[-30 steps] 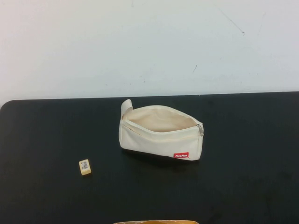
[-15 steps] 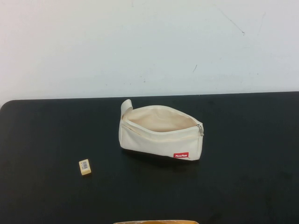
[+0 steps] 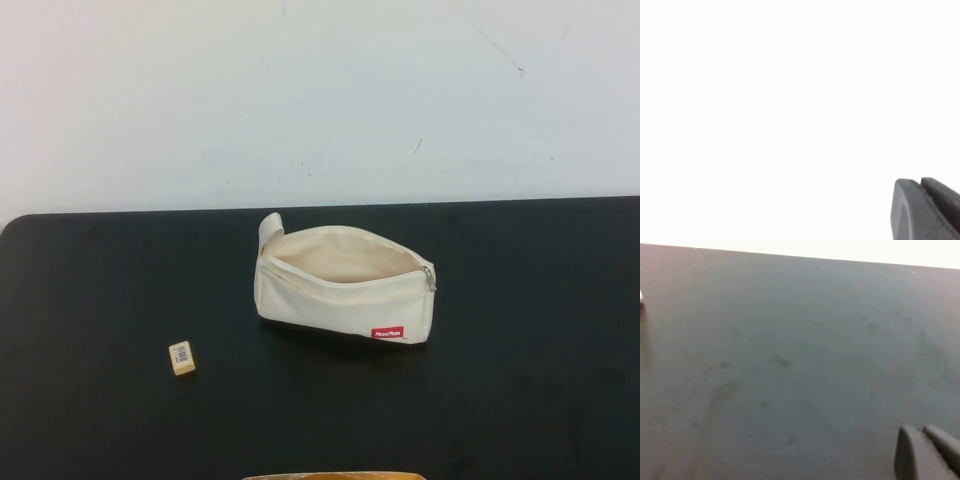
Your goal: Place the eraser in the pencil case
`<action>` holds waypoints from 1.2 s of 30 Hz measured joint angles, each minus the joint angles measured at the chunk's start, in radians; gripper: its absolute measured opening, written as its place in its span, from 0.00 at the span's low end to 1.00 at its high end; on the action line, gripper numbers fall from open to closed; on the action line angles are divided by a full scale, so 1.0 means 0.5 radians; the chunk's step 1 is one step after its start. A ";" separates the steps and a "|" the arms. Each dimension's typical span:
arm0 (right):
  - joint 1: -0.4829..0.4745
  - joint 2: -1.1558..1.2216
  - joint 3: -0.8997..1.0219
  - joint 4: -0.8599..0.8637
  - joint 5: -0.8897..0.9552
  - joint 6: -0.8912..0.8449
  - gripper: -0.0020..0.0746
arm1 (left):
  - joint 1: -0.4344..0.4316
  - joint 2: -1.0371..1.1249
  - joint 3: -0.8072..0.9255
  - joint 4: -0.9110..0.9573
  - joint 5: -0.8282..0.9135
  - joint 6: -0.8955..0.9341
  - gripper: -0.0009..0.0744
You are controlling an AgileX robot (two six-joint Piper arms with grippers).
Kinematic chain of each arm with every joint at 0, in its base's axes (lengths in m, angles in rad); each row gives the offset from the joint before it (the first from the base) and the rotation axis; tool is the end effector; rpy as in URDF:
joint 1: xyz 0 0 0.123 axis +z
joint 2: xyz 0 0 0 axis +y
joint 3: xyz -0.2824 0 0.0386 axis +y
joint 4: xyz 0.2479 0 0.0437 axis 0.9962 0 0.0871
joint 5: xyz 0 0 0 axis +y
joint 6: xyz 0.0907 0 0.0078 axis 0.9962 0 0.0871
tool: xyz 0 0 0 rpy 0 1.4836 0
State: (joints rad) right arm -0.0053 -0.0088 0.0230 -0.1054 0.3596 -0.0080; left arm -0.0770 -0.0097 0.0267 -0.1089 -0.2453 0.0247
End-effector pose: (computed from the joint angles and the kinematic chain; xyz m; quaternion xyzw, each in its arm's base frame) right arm 0.0530 -0.0037 0.1736 -0.0295 0.7997 -0.0483 0.5977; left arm 0.0525 -0.0017 0.2263 -0.0118 0.5877 -0.0561 0.8070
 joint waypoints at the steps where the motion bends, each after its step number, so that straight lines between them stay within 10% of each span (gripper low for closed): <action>1: 0.000 0.000 0.000 0.000 0.000 0.000 0.03 | 0.000 0.000 0.000 0.000 -0.111 0.000 0.01; 12: 0.000 0.000 0.000 0.000 0.000 0.000 0.03 | 0.000 0.000 -0.014 -0.025 -0.569 0.000 0.01; 25: 0.000 0.000 0.000 -0.003 0.000 0.000 0.03 | 0.000 0.817 -1.280 -0.054 1.193 0.065 0.01; 36: 0.000 0.000 0.000 -0.003 0.000 0.000 0.03 | 0.000 1.882 -1.527 -0.320 1.408 0.065 0.01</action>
State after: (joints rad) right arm -0.0053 -0.0088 0.0230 -0.1070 0.3596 -0.0080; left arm -0.0770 0.9312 -0.7368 -0.2687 0.4587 0.0570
